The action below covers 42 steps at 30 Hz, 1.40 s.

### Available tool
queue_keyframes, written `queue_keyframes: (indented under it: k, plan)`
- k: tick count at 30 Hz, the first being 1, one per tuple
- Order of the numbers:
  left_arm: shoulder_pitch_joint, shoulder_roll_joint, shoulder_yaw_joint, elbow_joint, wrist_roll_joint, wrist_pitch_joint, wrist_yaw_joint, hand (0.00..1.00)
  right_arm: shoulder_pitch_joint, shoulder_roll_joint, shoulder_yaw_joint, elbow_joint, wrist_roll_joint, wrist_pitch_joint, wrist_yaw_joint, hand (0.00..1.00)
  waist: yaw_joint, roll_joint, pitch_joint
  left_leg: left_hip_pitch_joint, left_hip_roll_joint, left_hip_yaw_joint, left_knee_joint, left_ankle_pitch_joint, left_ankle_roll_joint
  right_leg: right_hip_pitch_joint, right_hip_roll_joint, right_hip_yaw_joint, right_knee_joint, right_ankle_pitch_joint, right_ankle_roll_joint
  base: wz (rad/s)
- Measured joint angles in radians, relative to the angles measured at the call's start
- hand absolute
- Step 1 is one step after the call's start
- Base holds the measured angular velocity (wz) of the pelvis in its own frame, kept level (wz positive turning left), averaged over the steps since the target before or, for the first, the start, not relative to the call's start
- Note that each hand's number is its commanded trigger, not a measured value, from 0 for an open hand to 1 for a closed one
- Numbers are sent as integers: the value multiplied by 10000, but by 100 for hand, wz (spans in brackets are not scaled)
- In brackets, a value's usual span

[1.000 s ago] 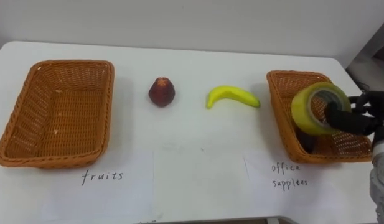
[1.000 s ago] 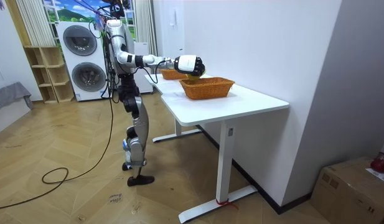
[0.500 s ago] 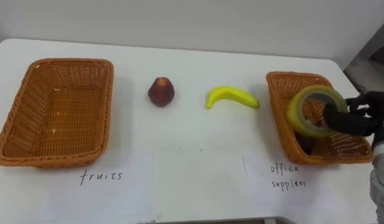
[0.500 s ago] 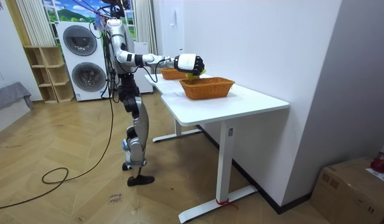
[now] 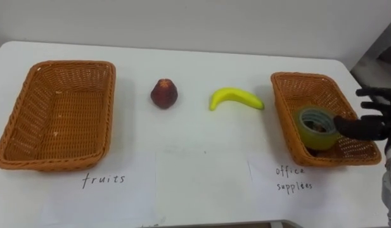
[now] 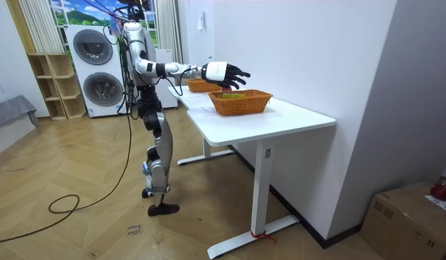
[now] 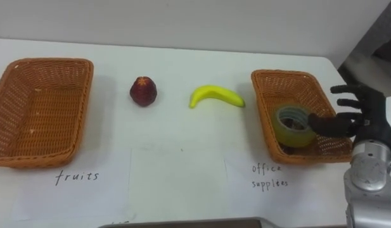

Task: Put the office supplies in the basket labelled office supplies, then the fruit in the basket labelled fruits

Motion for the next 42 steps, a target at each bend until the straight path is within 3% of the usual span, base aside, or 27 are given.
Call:
queue_keyframes:
  k: [15,33,39,42]
  plan:
    - [1,0,1,-6,1,14,0,0,0,0,-5,-1,0,0,0,0,-3,-40,-4,-2,-1,0,0,0,0,-1,1,4,-2,0,0,0]
    - [-87,9,-17,-71,-15,26,-1,0,-1,0,-2,-22,104,1,4,0,-8,68,16,60,0,-3,-55,0,0,3,18,105,4,1,-2,0]
    - [-186,27,-29,-117,-13,16,-1,0,-50,-45,9,-919,90,8,-22,0,-10,71,16,37,-5,9,-55,0,1,-24,19,118,15,0,0,0]
    - [-281,54,-158,-109,-19,-70,0,0,-298,-273,53,-1526,90,3,-148,0,15,69,16,-43,-8,0,-36,2,3,-99,7,110,58,0,-1,0]
